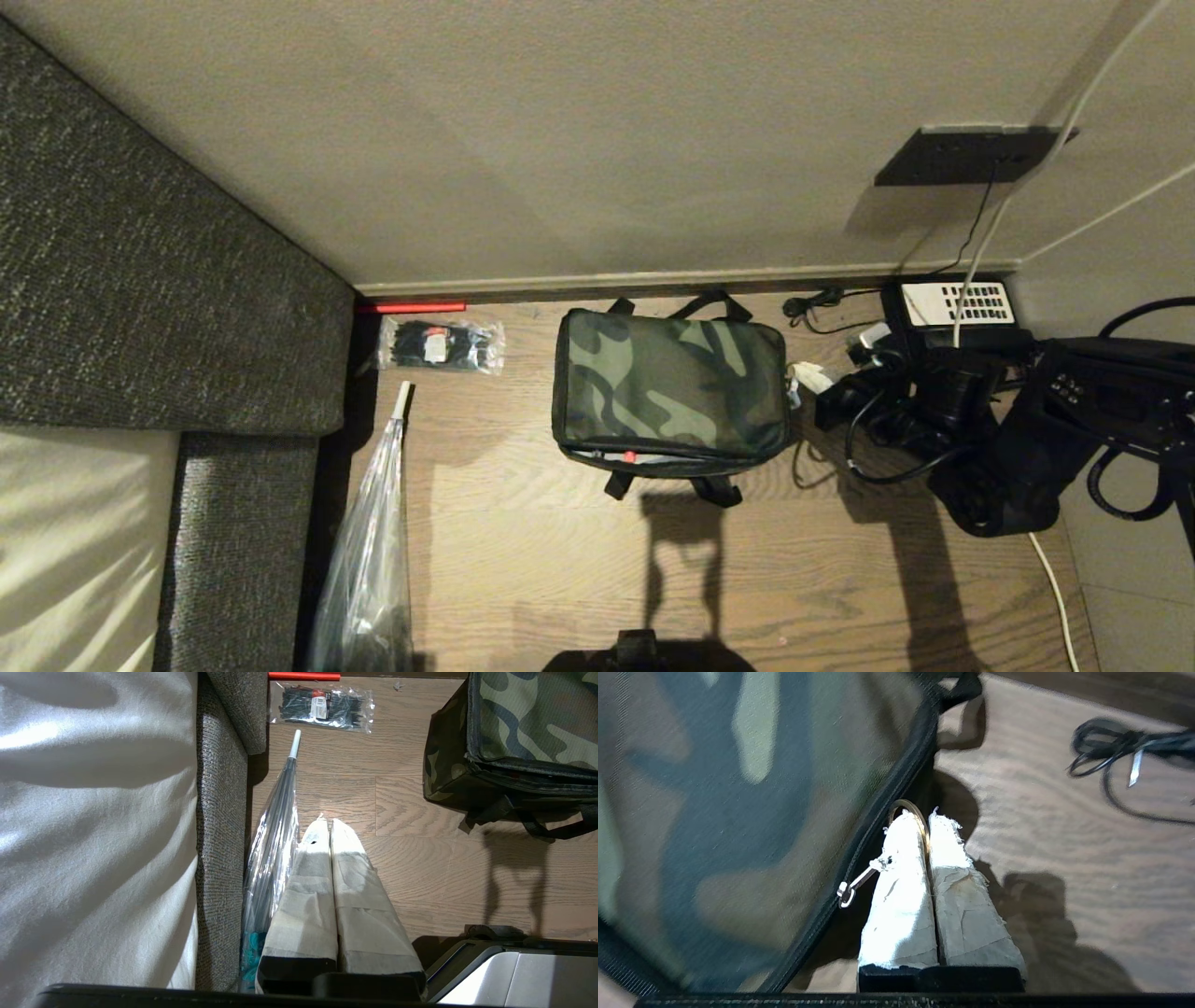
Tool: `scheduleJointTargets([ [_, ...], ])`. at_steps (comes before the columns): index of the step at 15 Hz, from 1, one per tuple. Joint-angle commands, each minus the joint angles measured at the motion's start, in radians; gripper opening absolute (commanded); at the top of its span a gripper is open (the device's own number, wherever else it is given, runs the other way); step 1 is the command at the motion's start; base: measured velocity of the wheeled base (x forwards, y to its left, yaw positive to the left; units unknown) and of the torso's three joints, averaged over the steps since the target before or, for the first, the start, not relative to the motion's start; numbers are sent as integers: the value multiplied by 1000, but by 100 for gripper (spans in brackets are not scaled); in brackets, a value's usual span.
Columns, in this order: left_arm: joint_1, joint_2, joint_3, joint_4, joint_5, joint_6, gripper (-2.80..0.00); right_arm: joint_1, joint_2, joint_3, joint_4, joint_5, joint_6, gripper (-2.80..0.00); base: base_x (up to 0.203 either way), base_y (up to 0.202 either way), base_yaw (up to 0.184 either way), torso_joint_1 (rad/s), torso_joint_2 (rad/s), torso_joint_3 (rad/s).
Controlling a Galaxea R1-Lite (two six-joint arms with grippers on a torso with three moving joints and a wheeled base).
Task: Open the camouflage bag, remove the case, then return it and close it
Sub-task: Open the top of the storage box
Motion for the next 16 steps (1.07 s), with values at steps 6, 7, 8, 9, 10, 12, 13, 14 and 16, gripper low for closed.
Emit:
scheduleJointTargets([
  [6,1,-2,3,0,0,0,-280,1,54,-125,-7,4,-4,-280,0,0,0,0,0,0],
  [7,0,-2,3,0,0,0,-280,1,62,-147,-7,5,-4,-280,0,0,0,0,0,0],
  [8,1,-2,3,0,0,0,-280,1,69,-171,-3,5,-4,-280,0,0,0,0,0,0],
  [9,1,-2,3,0,0,0,-280,1,74,-188,2,6,-4,-280,0,0,0,0,0,0],
  [10,1,-2,3,0,0,0,-280,1,80,-199,3,6,-4,-280,0,0,0,0,0,0],
  [12,0,-2,3,0,0,0,-280,1,86,-222,3,6,-4,-280,0,0,0,0,0,0],
  [13,0,-2,3,0,0,0,-280,1,90,-234,5,6,-4,-280,0,0,0,0,0,0],
  [14,0,-2,3,0,0,0,-280,1,95,-247,5,6,-4,-280,0,0,0,0,0,0],
  [16,0,-2,3,0,0,0,-280,1,104,-261,1,7,-4,-280,0,0,0,0,0,0],
])
